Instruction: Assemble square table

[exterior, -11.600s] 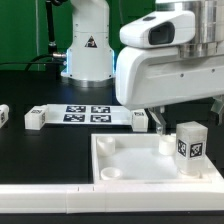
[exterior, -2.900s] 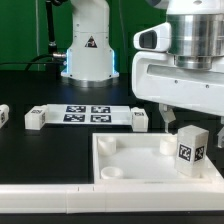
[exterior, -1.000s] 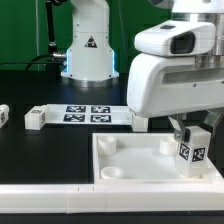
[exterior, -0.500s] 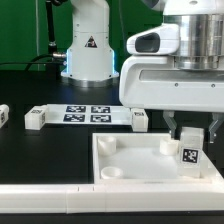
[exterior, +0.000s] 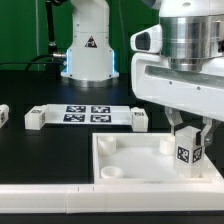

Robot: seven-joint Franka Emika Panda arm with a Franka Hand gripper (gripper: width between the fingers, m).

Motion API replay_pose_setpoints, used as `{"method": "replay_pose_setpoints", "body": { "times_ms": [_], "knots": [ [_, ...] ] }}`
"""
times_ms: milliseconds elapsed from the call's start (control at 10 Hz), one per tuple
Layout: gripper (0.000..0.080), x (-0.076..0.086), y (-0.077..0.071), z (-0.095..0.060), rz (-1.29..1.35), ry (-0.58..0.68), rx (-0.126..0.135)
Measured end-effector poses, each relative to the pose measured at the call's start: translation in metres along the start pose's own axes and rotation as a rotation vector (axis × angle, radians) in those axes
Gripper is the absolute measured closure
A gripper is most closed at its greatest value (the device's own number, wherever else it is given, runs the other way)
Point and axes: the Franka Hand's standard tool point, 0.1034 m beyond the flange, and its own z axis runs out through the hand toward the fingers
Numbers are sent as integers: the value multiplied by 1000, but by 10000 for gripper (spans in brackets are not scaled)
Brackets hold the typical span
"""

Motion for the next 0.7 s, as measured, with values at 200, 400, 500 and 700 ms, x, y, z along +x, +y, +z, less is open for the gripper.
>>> {"method": "replay_pose_setpoints", "body": {
  "times_ms": [200, 400, 500, 700],
  "knots": [
    [514, 0, 0, 0, 60, 2, 2],
    [227, 0, 0, 1, 5, 1, 2],
    [227, -1, 0, 1, -62, 1, 1],
    [153, 0, 0, 1, -217, 2, 1]
  ]
}}
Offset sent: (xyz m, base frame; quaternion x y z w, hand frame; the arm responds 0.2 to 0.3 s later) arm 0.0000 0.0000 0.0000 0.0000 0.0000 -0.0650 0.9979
